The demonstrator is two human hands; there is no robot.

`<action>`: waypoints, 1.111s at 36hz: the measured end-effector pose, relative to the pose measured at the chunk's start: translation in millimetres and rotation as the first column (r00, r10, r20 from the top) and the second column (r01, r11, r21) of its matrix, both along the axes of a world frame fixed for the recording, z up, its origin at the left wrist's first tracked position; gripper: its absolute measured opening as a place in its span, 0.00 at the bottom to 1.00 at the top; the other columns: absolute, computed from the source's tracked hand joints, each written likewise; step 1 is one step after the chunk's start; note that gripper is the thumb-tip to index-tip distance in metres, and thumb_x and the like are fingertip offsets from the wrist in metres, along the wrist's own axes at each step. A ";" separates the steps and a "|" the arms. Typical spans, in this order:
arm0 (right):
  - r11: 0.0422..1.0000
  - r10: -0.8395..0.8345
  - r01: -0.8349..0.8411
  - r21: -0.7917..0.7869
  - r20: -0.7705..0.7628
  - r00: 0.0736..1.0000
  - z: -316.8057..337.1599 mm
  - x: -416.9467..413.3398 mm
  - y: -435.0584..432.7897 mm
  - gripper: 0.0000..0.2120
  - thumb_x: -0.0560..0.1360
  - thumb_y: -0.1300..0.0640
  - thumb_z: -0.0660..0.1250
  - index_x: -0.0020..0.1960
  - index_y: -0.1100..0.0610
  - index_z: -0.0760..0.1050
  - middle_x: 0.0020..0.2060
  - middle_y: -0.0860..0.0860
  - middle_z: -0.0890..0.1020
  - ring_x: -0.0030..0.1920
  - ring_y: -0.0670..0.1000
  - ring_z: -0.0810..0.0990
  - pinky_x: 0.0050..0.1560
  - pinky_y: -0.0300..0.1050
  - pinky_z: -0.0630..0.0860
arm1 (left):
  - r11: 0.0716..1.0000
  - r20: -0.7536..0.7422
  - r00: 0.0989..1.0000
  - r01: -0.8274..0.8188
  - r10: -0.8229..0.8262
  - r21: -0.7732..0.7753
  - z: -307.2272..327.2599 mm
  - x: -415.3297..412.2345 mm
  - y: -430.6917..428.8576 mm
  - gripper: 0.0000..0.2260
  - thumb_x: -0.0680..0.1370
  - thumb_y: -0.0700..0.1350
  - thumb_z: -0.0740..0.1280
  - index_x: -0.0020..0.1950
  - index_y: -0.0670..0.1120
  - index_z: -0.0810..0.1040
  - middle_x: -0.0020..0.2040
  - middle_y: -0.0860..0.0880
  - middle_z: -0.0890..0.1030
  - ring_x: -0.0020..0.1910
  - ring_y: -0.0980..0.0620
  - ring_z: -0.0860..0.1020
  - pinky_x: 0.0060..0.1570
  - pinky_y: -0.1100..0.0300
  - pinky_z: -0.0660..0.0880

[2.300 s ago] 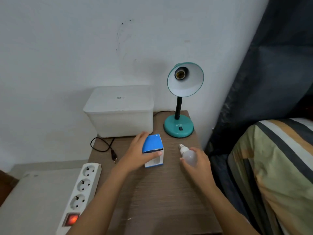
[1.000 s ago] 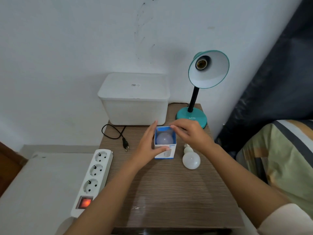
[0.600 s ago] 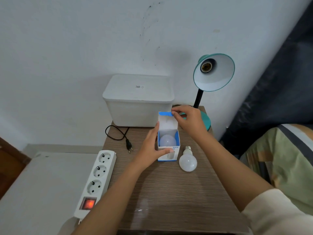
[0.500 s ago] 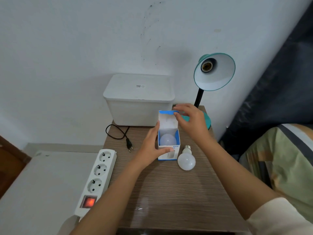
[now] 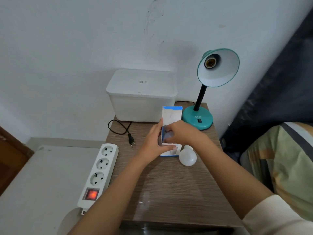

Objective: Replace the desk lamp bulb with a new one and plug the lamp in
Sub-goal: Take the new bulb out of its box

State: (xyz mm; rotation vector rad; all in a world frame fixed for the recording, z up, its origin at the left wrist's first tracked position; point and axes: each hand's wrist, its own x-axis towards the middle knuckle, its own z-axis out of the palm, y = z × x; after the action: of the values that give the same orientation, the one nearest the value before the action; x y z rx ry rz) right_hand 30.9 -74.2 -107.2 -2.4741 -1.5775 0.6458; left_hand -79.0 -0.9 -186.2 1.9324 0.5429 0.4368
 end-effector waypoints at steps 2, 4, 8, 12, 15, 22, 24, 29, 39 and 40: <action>0.999 0.010 -0.008 -0.032 0.037 0.999 2.6 1.0 2.2 0.12 0.70 0.52 0.65 0.53 0.51 0.79 0.39 0.51 0.79 0.39 0.51 0.77 0.39 0.44 0.74 | 1.000 -0.003 1.000 0.001 -0.001 0.000 -0.1 0.0 0.2 0.48 0.65 0.47 0.78 0.76 0.54 0.50 0.67 0.56 0.63 0.67 0.58 0.66 0.64 0.58 0.69; 1.000 0.008 -0.008 -0.012 0.015 1.000 5.4 1.4 1.2 0.12 0.71 0.53 0.66 0.53 0.52 0.79 0.36 0.50 0.78 0.35 0.49 0.74 0.34 0.40 0.70 | 1.000 -0.005 1.000 0.003 -0.003 -0.009 0.2 -0.3 0.5 0.48 0.65 0.48 0.78 0.76 0.54 0.51 0.68 0.55 0.64 0.67 0.57 0.67 0.64 0.56 0.70; 0.999 0.000 0.001 0.050 -0.014 1.000 10.6 3.5 -7.1 0.15 0.70 0.52 0.69 0.56 0.52 0.80 0.41 0.52 0.82 0.41 0.52 0.79 0.37 0.42 0.72 | 1.000 -0.015 1.000 0.021 -0.021 0.003 1.6 -1.5 0.3 0.49 0.64 0.51 0.78 0.76 0.54 0.50 0.71 0.54 0.63 0.69 0.56 0.66 0.66 0.52 0.69; 0.991 -0.026 0.025 0.128 0.013 1.000 14.6 8.2 -13.7 0.20 0.69 0.49 0.71 0.58 0.54 0.78 0.52 0.53 0.82 0.50 0.52 0.78 0.48 0.46 0.77 | 1.000 -0.024 0.999 0.024 -0.024 -0.002 2.5 -1.5 -0.3 0.50 0.63 0.52 0.78 0.76 0.55 0.50 0.70 0.56 0.62 0.69 0.56 0.65 0.67 0.53 0.67; 0.978 -0.050 0.049 0.204 0.001 0.999 17.8 10.5 -18.8 0.21 0.69 0.47 0.71 0.60 0.53 0.78 0.55 0.52 0.81 0.52 0.50 0.77 0.50 0.46 0.77 | 1.000 -0.028 0.999 0.021 -0.022 -0.017 4.0 -0.6 -0.1 0.50 0.64 0.51 0.78 0.76 0.54 0.50 0.70 0.55 0.62 0.68 0.58 0.64 0.66 0.58 0.66; 0.981 -0.023 0.022 0.195 0.003 1.000 17.6 5.9 -35.0 0.23 0.71 0.46 0.68 0.64 0.49 0.70 0.60 0.50 0.72 0.58 0.51 0.72 0.58 0.47 0.73 | 0.999 -0.034 0.999 -0.016 0.014 -0.042 4.5 2.6 -0.6 0.49 0.64 0.50 0.78 0.76 0.52 0.51 0.72 0.53 0.61 0.68 0.57 0.64 0.66 0.57 0.66; 0.983 -0.032 0.032 0.179 0.000 0.999 16.2 5.4 -39.4 0.26 0.69 0.46 0.70 0.65 0.49 0.68 0.60 0.49 0.71 0.57 0.50 0.71 0.56 0.47 0.73 | 0.998 -0.035 0.999 -0.021 0.019 -0.055 5.5 2.8 -0.9 0.50 0.64 0.50 0.79 0.76 0.52 0.51 0.71 0.55 0.61 0.65 0.60 0.63 0.63 0.61 0.65; 0.953 -0.136 0.165 0.256 -0.126 0.983 15.3 8.7 -52.6 0.23 0.67 0.47 0.72 0.58 0.51 0.68 0.53 0.50 0.74 0.51 0.50 0.74 0.46 0.43 0.74 | 0.999 -0.035 0.999 -0.027 0.025 -0.046 5.6 2.0 -0.3 0.49 0.65 0.49 0.79 0.77 0.51 0.51 0.69 0.55 0.62 0.63 0.62 0.63 0.60 0.65 0.64; 0.903 -0.267 0.335 0.270 -0.258 0.928 1.3 7.9 -74.3 0.21 0.68 0.51 0.72 0.54 0.52 0.64 0.48 0.50 0.72 0.40 0.45 0.72 0.34 0.36 0.69 | 1.000 -0.049 0.999 -0.018 0.017 -0.021 6.4 0.4 -0.8 0.49 0.64 0.50 0.78 0.77 0.51 0.51 0.66 0.57 0.64 0.64 0.61 0.65 0.59 0.65 0.67; 0.902 -0.271 0.343 0.263 -0.274 0.923 0.9 7.5 -74.6 0.22 0.68 0.52 0.72 0.57 0.52 0.65 0.50 0.49 0.71 0.42 0.45 0.72 0.34 0.35 0.68 | 1.000 -0.047 0.999 -0.017 0.017 -0.019 7.0 0.2 -0.8 0.49 0.64 0.50 0.78 0.77 0.51 0.51 0.66 0.56 0.64 0.64 0.60 0.66 0.60 0.64 0.67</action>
State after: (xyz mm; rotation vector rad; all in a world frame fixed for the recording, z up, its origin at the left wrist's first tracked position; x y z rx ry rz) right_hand 38.4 -148.7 -106.3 -2.2511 -1.0733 0.5632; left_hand -78.8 -1.7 -179.2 1.9251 0.5925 0.3963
